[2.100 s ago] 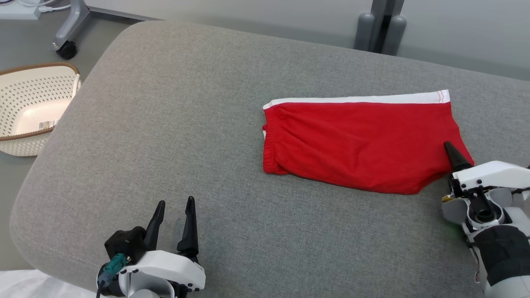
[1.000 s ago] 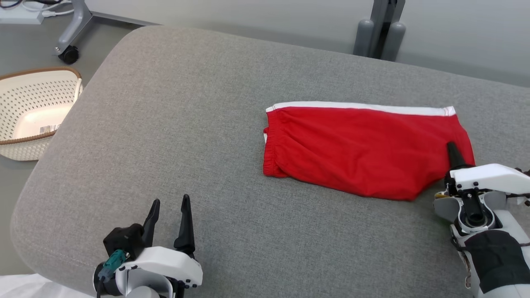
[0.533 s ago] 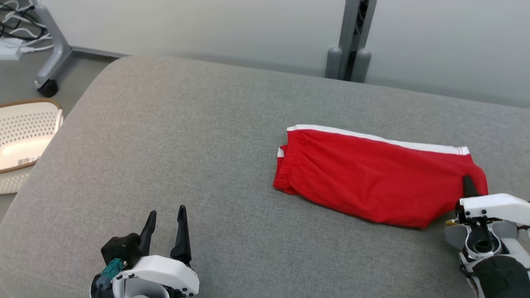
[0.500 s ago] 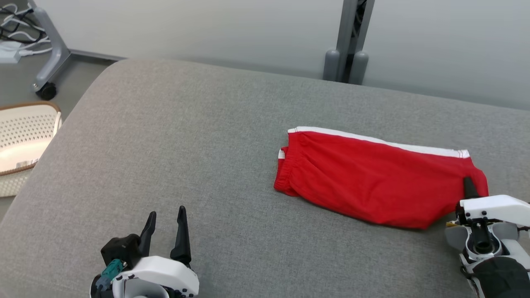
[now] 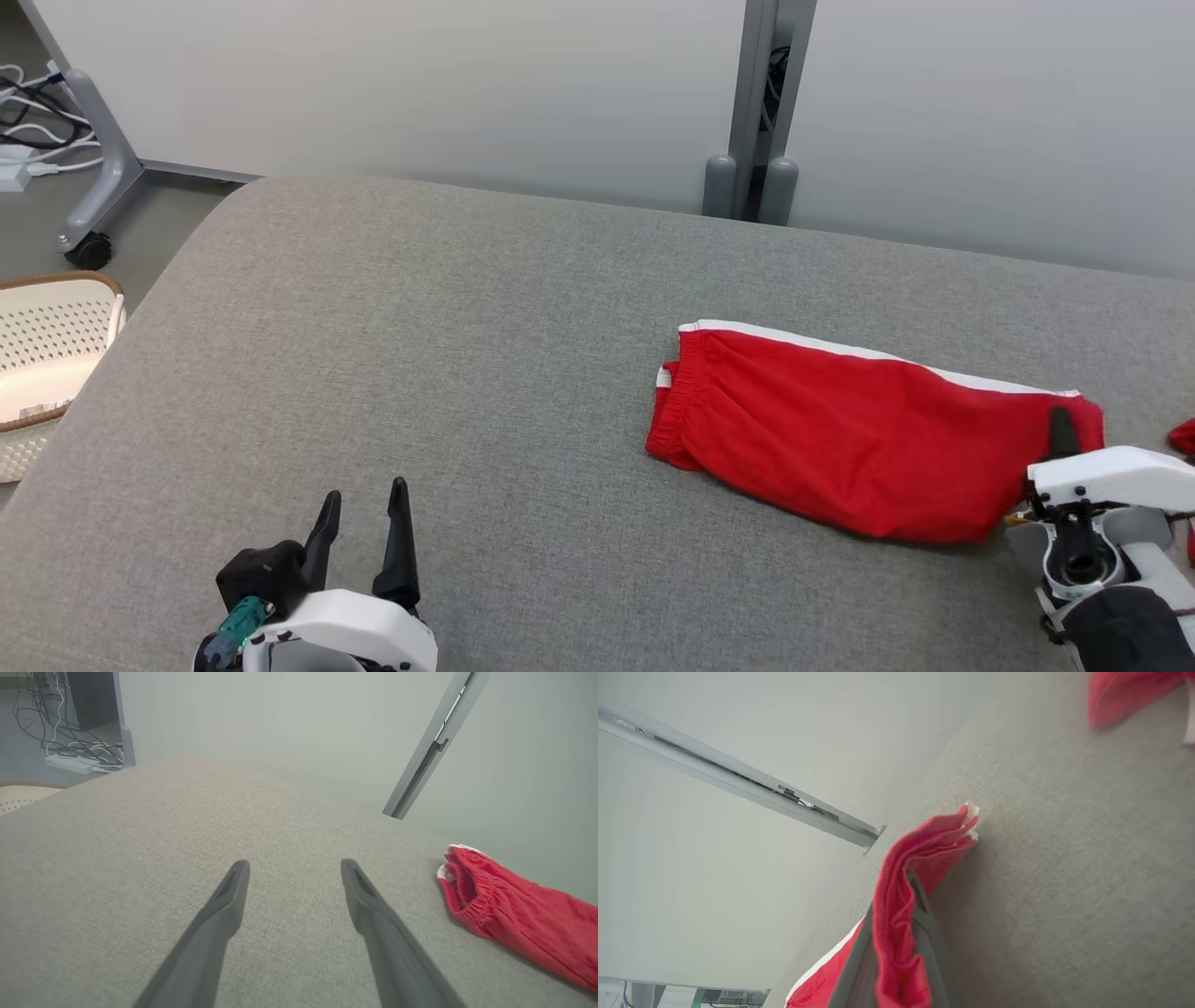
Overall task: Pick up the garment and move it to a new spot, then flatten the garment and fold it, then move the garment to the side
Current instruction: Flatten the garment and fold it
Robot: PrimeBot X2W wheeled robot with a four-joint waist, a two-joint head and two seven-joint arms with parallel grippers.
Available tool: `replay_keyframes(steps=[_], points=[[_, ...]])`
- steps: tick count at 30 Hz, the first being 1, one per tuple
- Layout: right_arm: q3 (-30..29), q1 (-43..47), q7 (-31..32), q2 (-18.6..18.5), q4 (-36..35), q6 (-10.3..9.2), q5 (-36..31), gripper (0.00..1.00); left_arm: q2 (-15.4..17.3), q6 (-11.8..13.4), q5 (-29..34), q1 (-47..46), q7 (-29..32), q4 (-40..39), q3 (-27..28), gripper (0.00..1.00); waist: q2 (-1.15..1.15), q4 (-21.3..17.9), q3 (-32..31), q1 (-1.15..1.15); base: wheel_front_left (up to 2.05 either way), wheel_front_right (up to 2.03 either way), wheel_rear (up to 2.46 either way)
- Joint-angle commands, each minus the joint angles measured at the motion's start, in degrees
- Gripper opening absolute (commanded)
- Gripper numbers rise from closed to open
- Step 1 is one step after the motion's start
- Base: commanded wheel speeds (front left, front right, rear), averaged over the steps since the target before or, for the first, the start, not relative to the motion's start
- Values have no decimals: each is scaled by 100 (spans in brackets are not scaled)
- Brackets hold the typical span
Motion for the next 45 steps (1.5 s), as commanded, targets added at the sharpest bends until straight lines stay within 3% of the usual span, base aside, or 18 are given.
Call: replay_keyframes(steps=[1,23,44,45], points=[[63,-83,-45,-9,-47,3,-93,0,22,-41,36,73,-19,13,23,100,0,27,-16,0,0,0,0],[1571,-307,-163,461,-950,4,-1382,0,22,-81,-47,119,-19,169,-127,100,0,926,-25,0,0,0,0],[2710,-801,177,607,189,3,-1710,0,23,16,-344,-74,-19,36,-387,100,0,1438,523,0,0,0,0],[2744,-805,182,610,256,3,-1710,12,23,22,-344,-80,-19,33,-398,100,0,1450,528,0,0,0,0]])
